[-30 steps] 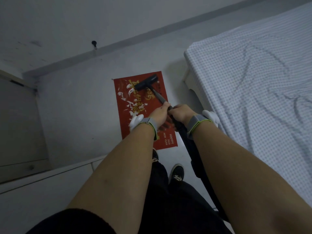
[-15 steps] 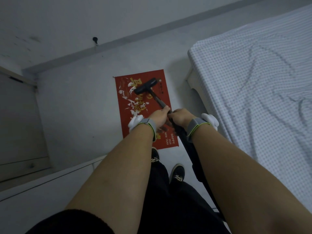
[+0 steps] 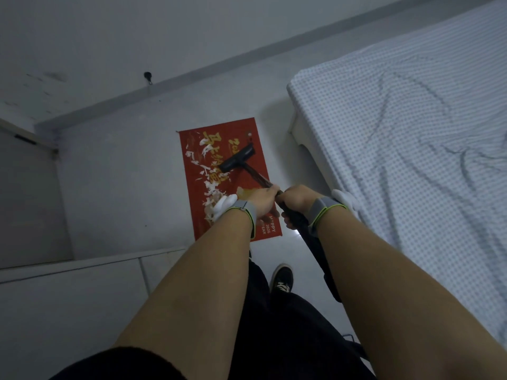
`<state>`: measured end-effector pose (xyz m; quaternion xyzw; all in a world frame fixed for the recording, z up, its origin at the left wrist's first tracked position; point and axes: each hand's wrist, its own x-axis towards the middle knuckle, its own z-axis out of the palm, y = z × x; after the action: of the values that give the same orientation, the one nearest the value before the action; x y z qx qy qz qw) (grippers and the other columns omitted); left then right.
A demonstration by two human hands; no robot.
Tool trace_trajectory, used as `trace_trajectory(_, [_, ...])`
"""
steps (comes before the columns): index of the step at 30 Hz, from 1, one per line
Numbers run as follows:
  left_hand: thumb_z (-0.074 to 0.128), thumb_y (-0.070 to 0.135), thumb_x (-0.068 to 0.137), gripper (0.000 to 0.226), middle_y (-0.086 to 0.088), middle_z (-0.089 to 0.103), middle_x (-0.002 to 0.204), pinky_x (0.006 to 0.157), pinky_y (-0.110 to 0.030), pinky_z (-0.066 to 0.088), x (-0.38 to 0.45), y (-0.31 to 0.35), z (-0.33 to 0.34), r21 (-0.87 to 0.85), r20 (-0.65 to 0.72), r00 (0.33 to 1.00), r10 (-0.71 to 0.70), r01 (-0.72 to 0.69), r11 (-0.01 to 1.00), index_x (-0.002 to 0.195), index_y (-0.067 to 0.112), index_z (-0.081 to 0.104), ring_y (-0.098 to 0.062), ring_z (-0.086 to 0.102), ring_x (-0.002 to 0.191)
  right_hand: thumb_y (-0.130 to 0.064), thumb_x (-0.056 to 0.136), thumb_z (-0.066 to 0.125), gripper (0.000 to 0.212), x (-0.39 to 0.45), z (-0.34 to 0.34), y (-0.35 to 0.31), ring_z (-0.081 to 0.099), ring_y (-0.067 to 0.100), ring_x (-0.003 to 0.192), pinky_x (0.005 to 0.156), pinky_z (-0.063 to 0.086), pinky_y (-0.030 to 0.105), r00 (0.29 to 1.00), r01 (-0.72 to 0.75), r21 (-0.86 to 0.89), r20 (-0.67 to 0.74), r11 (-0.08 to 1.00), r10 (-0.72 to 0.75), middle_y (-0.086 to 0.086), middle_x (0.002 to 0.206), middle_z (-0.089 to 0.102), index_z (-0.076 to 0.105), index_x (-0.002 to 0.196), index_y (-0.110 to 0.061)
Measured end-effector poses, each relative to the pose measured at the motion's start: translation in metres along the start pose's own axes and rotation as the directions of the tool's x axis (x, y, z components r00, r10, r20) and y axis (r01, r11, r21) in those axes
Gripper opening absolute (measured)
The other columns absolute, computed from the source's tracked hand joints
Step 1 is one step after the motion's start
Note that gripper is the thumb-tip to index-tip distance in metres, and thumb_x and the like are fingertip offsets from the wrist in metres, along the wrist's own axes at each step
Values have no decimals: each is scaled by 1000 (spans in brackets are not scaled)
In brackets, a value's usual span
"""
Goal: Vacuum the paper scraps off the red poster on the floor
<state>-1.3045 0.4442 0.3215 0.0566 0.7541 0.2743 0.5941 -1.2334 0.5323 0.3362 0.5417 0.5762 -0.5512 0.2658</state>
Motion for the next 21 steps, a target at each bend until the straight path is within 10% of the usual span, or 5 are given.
trace_trajectory(21, [32,46,100,49,-4,75,93,76,-34,55,-32,-9,58,128,81,996,-45,35,991,141,21,45,-24,69,81,-12,102,48,30,-52,-28,65,54,26,45,51,49,34,1000,-7,9,-8,1000,7,17,62,58,58,78,2])
